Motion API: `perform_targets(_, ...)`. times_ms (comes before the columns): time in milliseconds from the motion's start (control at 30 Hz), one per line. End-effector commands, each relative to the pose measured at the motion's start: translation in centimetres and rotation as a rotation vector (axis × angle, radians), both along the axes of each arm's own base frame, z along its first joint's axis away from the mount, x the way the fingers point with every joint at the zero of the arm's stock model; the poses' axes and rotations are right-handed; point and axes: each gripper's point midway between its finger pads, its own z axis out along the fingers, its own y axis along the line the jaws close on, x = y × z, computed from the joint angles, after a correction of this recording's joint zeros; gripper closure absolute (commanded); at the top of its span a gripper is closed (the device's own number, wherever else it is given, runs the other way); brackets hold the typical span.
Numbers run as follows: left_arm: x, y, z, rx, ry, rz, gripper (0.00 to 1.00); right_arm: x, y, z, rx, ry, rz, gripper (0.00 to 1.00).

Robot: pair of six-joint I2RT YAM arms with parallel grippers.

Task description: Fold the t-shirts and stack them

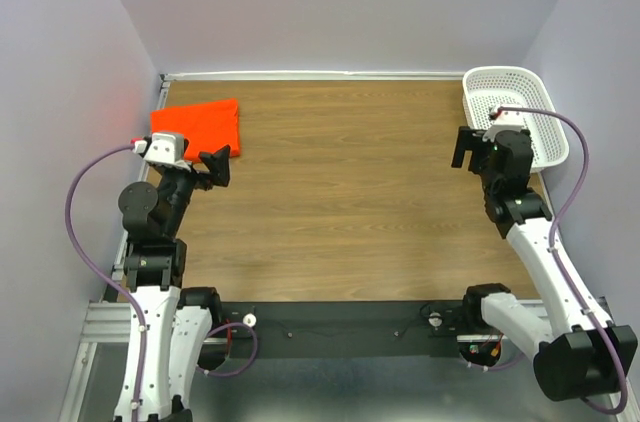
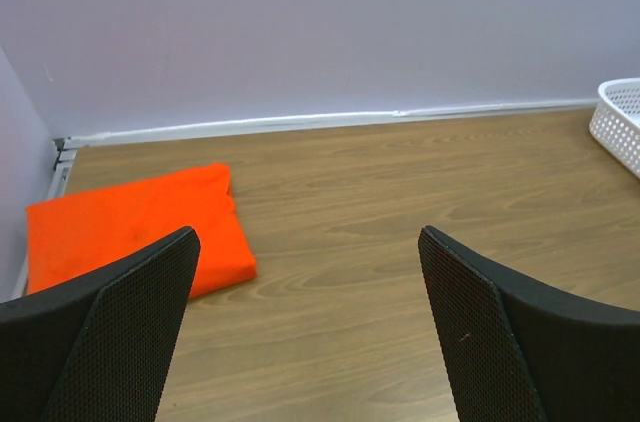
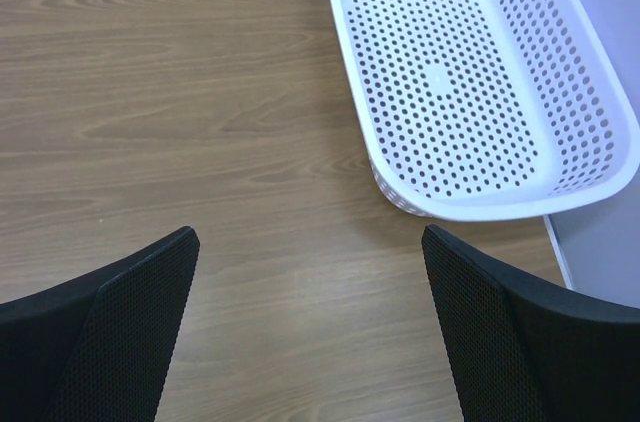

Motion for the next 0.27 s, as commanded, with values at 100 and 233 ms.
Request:
perform_targets(100,-0.48,0.64,-0.40,0.026,-0.005,0.033,0.02,-0.82,-1.38,1.39,-0.065,-0.059,-0.038,0.00)
perform_targets(233,-0.56,0.62,-0.46,0.023,-0.008,0.033,0.01,-0.84,-1.49,1.40,-0.072,-0.063,-0.041,0.00)
